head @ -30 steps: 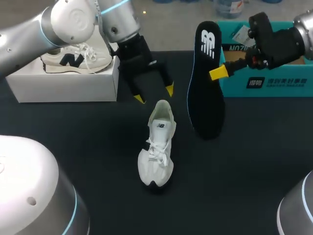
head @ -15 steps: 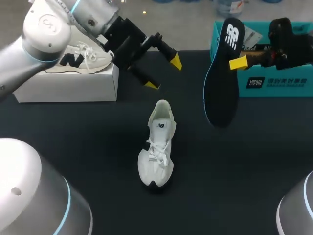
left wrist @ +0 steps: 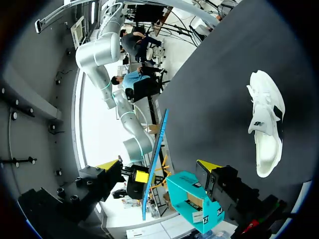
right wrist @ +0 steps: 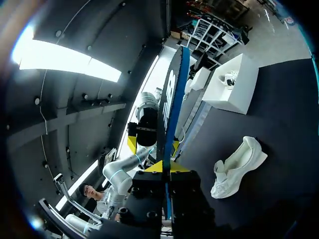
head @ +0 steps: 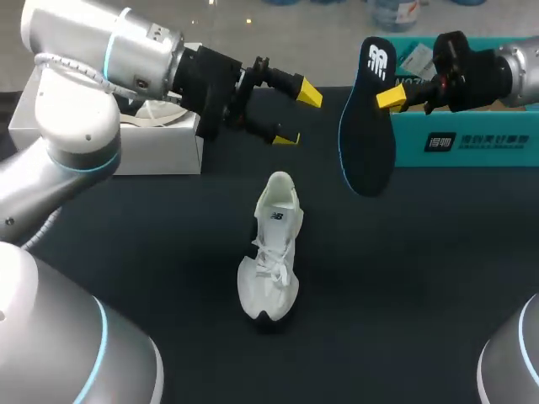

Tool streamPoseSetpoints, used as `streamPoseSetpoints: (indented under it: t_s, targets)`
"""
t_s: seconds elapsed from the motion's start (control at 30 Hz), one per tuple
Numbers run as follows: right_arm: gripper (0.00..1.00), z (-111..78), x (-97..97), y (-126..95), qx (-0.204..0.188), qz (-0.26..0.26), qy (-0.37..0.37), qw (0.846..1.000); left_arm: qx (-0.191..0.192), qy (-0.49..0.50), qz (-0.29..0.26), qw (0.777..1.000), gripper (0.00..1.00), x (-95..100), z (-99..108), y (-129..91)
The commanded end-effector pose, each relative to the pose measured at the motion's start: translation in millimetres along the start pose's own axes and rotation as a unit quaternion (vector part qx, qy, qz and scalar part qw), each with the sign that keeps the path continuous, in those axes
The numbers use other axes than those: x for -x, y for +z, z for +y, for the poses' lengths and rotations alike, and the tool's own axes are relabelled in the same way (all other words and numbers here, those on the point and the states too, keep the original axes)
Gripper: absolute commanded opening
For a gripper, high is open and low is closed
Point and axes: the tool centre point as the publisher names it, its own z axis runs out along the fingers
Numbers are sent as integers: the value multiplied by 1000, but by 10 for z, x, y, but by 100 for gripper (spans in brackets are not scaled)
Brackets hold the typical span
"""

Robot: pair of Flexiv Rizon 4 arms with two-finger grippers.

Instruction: Take the shoe out of the shoebox, open the shoe tongue, remove and reinsert the insole, then place the shoe into the shoebox

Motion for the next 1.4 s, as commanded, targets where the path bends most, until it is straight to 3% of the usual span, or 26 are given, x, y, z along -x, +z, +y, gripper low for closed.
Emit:
streamPoseSetpoints:
  t_s: [0.03,0.33,0.7,0.93,1.07,1.13,1.4]
  targets:
    - [0,123,87,43,-55,25,10,998,109,68,-135,982,100,-28,-8,206]
    - [0,169,52,167,-60,35,19,997,118,103,-130,979,100,28,85,492]
    - [0,87,121,164,-71,25,27,997,125,84,-92,984,100,43,64,482]
    - [0,39,194,152,-101,-18,60,993,139,79,-81,984,100,-38,129,557]
    - [0,31,186,130,-98,-40,69,992,143,82,-74,983,97,-80,119,610]
    - [0,14,184,101,-94,-53,77,991,148,82,-71,983,82,-110,120,638]
    - [0,-23,209,126,-64,-47,90,993,182,80,-82,977,57,-186,178,742]
